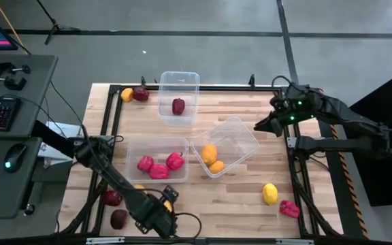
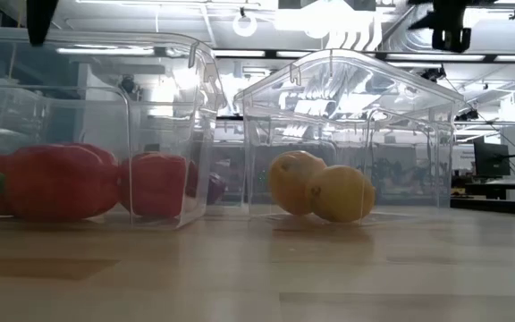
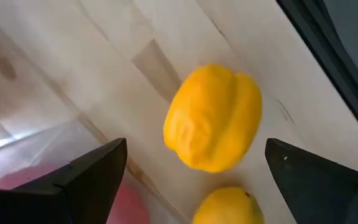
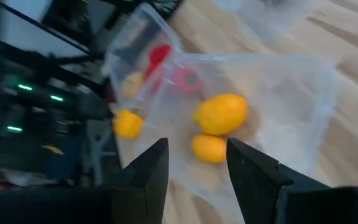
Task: Sort produce into baskets
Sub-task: Put the yellow bell pepper into the middle left transparent bin
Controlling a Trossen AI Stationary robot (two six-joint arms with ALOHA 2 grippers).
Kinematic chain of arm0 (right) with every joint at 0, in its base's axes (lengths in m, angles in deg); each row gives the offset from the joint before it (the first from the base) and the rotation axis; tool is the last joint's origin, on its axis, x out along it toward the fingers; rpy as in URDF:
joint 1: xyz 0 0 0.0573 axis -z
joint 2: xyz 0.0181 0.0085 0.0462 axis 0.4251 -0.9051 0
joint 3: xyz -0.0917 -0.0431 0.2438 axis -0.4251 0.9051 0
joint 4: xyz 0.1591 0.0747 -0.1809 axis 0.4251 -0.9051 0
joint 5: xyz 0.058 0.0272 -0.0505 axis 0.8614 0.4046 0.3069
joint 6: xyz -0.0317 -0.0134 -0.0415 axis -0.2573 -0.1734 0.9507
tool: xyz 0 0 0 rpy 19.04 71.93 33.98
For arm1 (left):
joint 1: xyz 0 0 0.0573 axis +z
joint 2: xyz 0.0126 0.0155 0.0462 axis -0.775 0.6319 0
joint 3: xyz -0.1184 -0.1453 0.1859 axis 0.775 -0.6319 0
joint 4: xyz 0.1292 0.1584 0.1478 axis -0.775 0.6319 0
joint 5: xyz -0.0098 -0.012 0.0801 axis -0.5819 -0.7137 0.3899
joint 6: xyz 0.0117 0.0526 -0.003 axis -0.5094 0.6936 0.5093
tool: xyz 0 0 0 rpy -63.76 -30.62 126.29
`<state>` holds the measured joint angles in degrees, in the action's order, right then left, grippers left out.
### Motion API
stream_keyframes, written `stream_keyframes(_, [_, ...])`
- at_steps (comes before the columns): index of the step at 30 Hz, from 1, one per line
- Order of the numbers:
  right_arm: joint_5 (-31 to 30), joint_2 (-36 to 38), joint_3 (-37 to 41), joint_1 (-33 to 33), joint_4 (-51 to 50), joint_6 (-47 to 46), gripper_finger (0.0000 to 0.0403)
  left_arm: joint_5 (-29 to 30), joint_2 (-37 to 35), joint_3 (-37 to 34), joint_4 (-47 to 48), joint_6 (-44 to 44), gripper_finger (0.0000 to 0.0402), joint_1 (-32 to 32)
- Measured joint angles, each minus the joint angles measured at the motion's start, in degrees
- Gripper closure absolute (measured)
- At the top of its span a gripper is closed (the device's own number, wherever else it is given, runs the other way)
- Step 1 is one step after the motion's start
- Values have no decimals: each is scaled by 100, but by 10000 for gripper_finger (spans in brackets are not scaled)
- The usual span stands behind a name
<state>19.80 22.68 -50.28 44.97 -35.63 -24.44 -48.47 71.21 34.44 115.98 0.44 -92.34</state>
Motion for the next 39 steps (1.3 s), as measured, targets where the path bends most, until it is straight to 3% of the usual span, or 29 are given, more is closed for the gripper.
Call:
stream_keyframes(6, [-165, 55, -27, -408, 436, -855, 253, -32, -19, -592, -624, 549, 30, -29])
stream_keyframes(9, [-488, 50, -27, -616, 622, -1170, 253, -435, -43, -969, -987, 539, 30, -81])
stream_keyframes(18, [-1678, 46, -27, -1037, 758, -1744, 253, -431, -41, -1851, -2146, 591, 30, -138])
stream_keyframes(22, [-1918, 46, -27, -1240, 997, -1900, 253, -573, -41, -1929, -2040, 541, 32, -118])
stream_keyframes(25, [-1952, 46, -27, -1408, 1233, -1901, 253, -795, -244, -1931, -1975, 267, 53, -105])
stream_keyframes(29, [-1952, 48, -29, -1575, 1336, -1894, 253, -855, -926, -1929, -2004, -585, 114, -3])
stream_keyframes(31, [-1952, 46, -29, -1659, 1334, -1866, 253, -623, -1400, -1929, -2008, -1096, 136, 52])
stream_keyframes(34, [-1954, 46, -29, -1769, 1334, -1732, 253, -11, -2287, -1797, -1962, -1859, 136, 135])
stream_keyframes(36, [-1954, 46, -29, -1844, 1334, -1588, 253, 861, -2913, -1660, -1982, -2346, 136, 140])
stream_keyframes(39, [-2066, 46, -29, -1951, 1348, -1280, 253, 2749, -3768, -1616, -1951, -3008, 136, 139])
